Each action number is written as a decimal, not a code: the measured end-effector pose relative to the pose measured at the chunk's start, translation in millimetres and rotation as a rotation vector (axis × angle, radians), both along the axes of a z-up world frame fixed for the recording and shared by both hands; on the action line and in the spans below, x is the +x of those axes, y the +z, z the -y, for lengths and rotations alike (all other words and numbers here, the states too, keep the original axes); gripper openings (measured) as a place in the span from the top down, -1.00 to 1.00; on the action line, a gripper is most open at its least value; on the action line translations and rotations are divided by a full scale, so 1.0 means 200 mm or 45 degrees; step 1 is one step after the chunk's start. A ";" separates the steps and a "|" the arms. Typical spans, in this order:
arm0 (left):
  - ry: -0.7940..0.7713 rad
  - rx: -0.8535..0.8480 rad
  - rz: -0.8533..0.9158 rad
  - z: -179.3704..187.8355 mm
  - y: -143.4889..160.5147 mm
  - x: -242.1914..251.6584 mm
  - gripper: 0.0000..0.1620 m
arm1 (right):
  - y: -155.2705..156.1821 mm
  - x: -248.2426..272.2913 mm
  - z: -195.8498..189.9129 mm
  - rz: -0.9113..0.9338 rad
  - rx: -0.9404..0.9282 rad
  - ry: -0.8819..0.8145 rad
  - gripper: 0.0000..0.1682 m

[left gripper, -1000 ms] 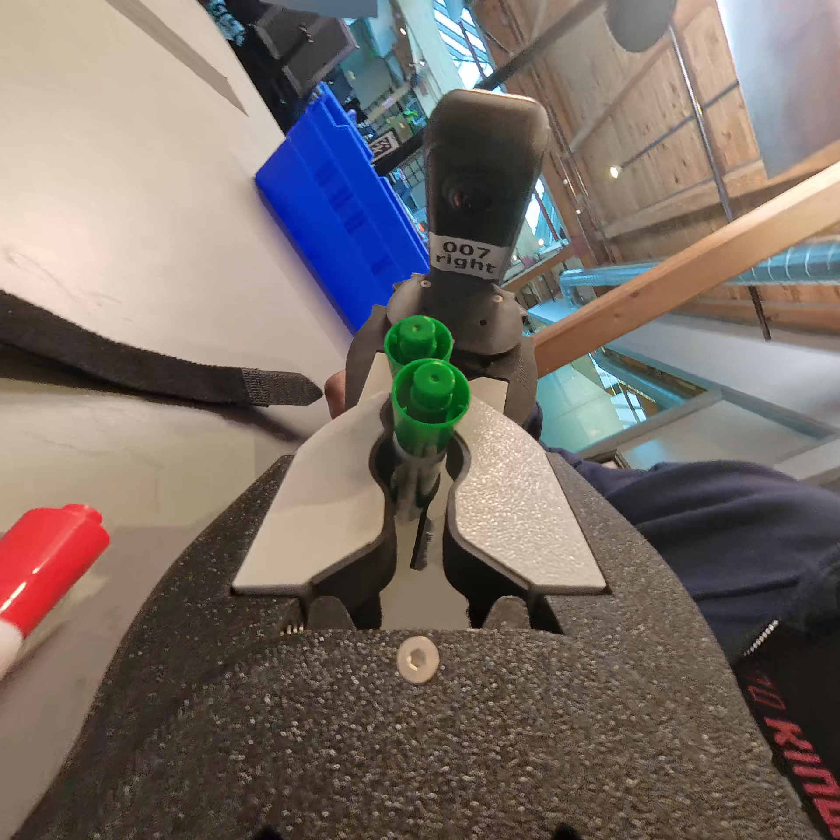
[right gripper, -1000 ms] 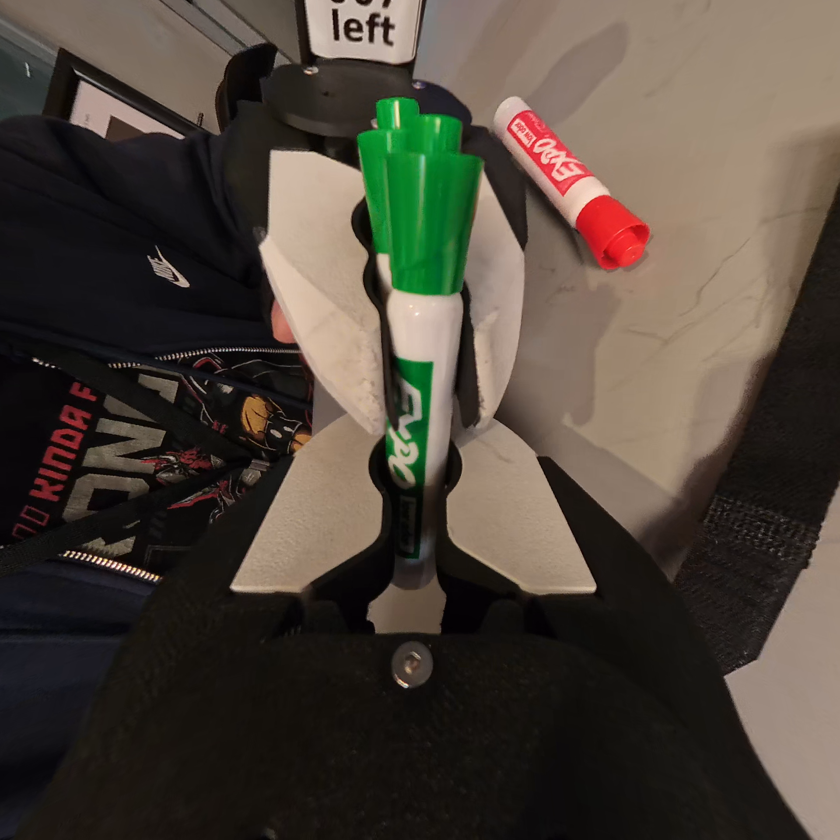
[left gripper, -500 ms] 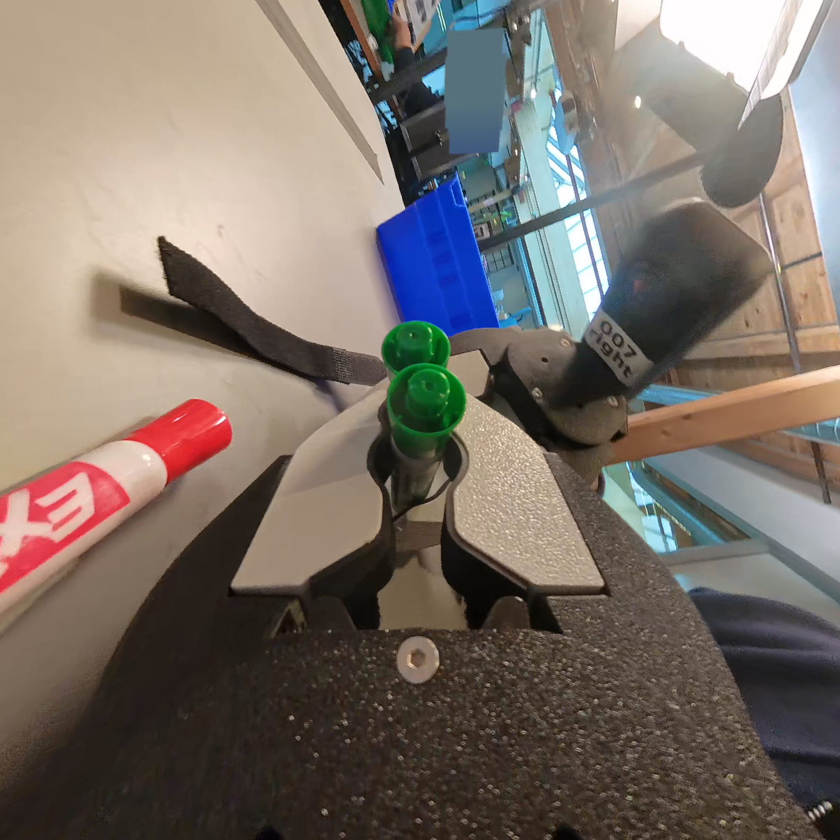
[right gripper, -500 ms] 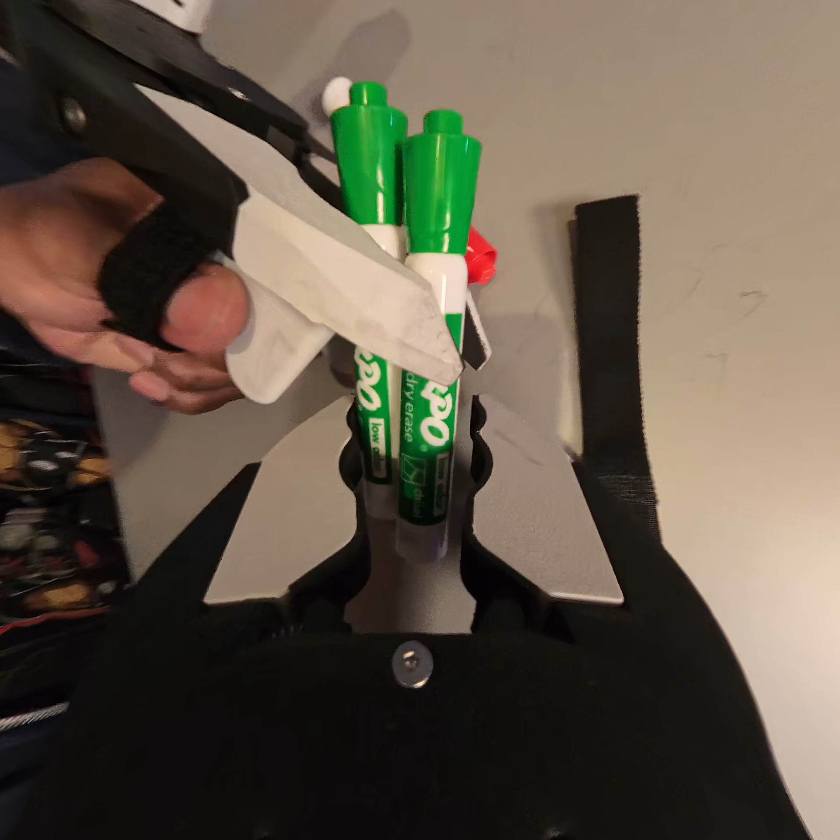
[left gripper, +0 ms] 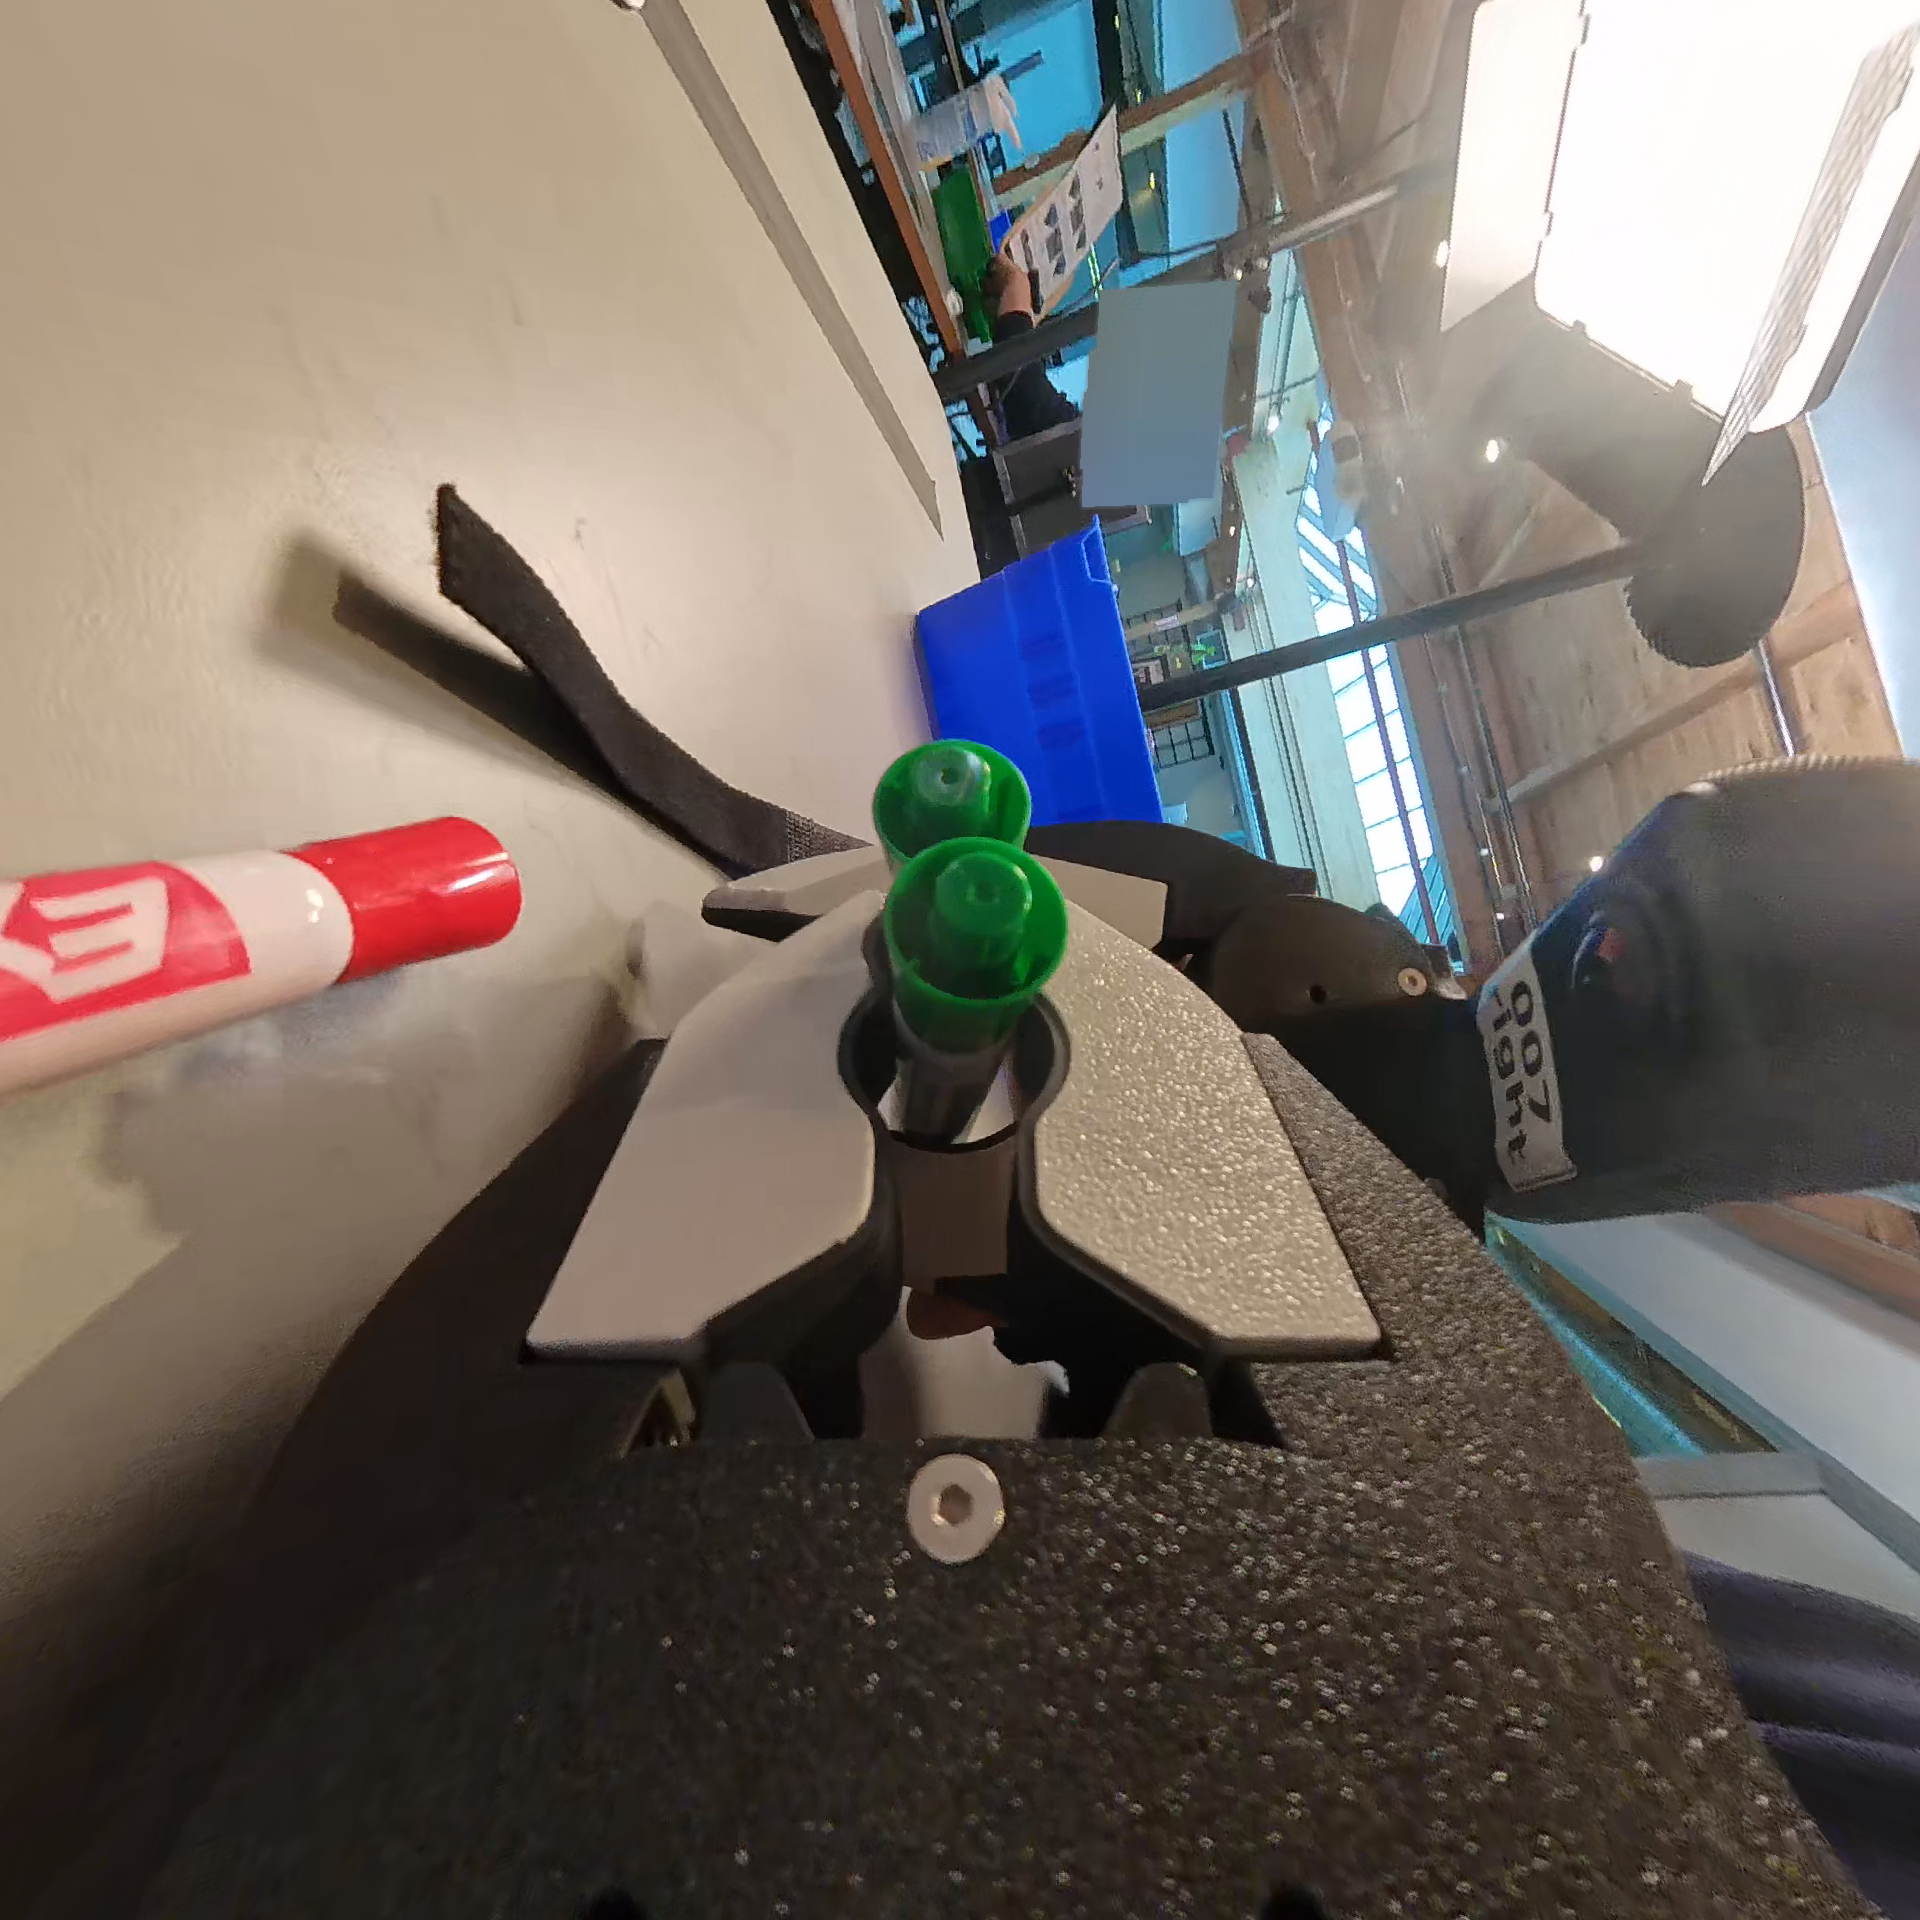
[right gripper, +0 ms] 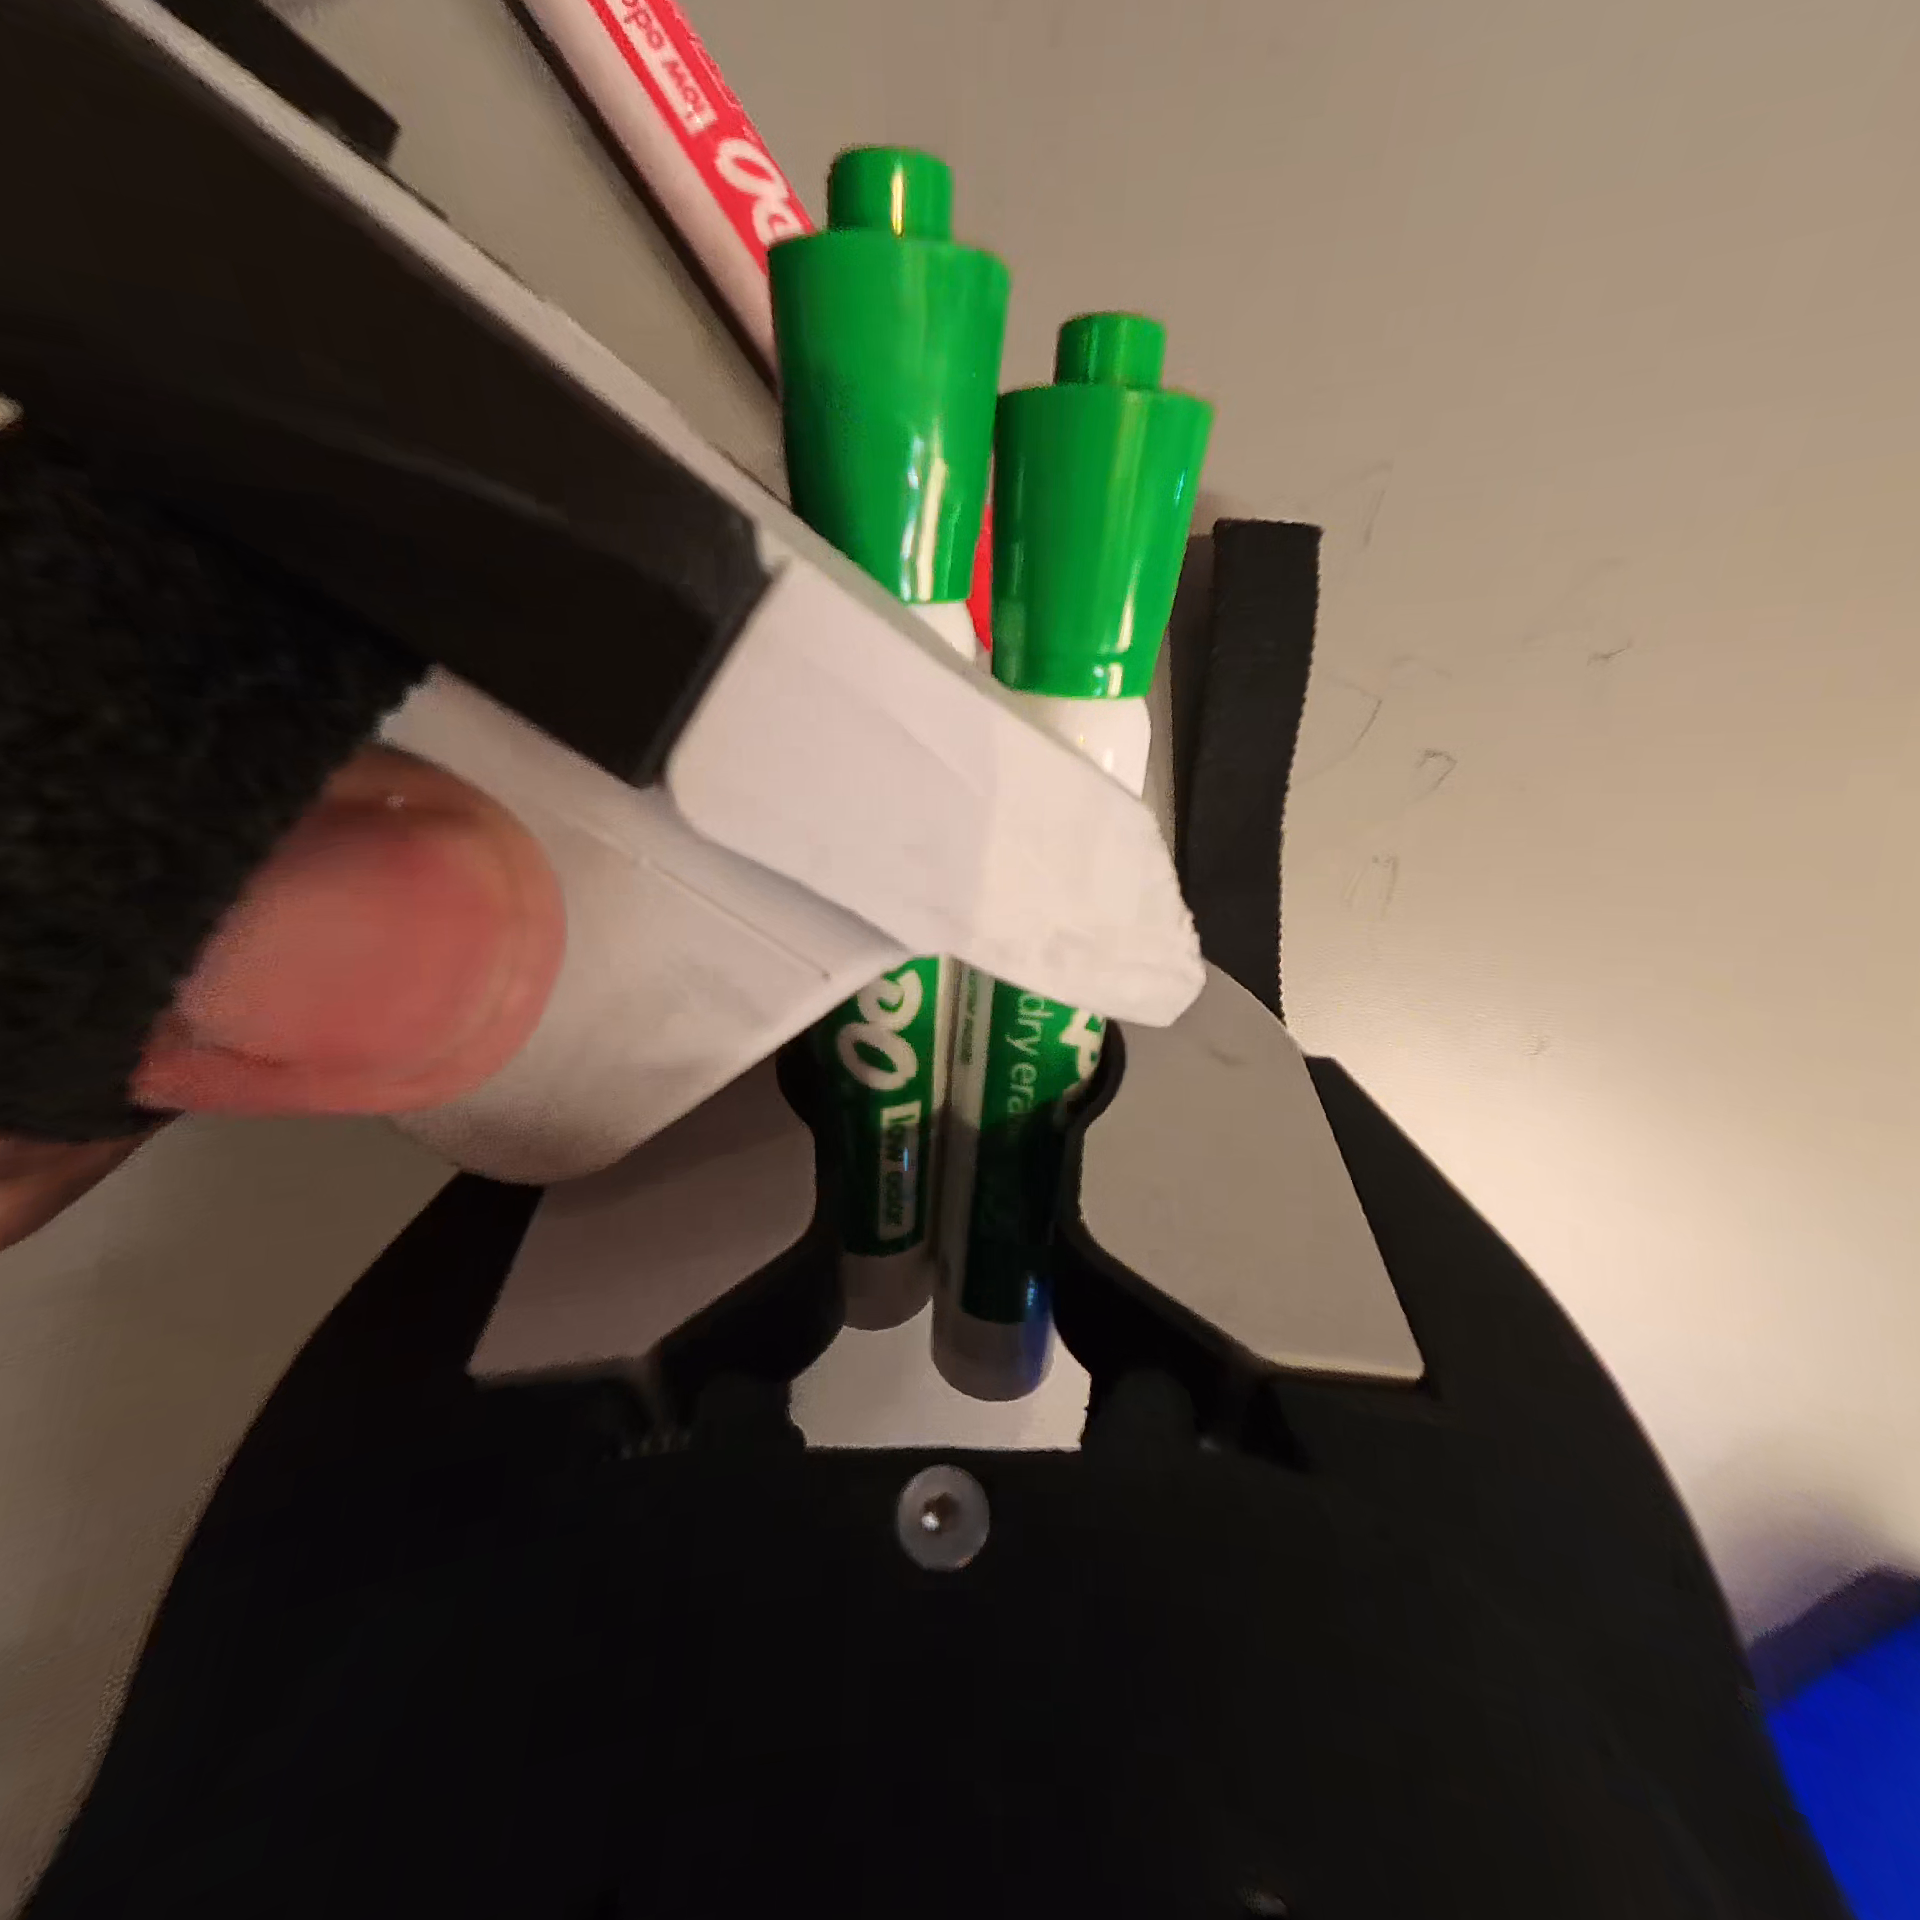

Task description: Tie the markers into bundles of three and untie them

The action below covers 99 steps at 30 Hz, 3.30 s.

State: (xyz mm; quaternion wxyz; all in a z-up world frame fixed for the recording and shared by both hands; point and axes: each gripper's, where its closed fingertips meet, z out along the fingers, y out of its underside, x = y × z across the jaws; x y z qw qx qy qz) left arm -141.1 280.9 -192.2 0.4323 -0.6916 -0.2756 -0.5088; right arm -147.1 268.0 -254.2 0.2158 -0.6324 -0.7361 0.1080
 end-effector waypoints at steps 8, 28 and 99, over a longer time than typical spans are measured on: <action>0.027 0.014 -0.023 0.01 0.00 0.02 0.76 | 0.00 0.02 0.01 0.045 -0.022 0.056 0.49; -0.130 0.408 -0.400 -0.06 0.30 -0.34 0.07 | 0.09 0.03 -0.06 0.017 -0.097 0.096 0.50; -0.626 0.308 -0.247 0.01 0.12 -0.14 0.79 | 0.09 0.12 -0.16 0.166 -0.035 0.151 0.51</action>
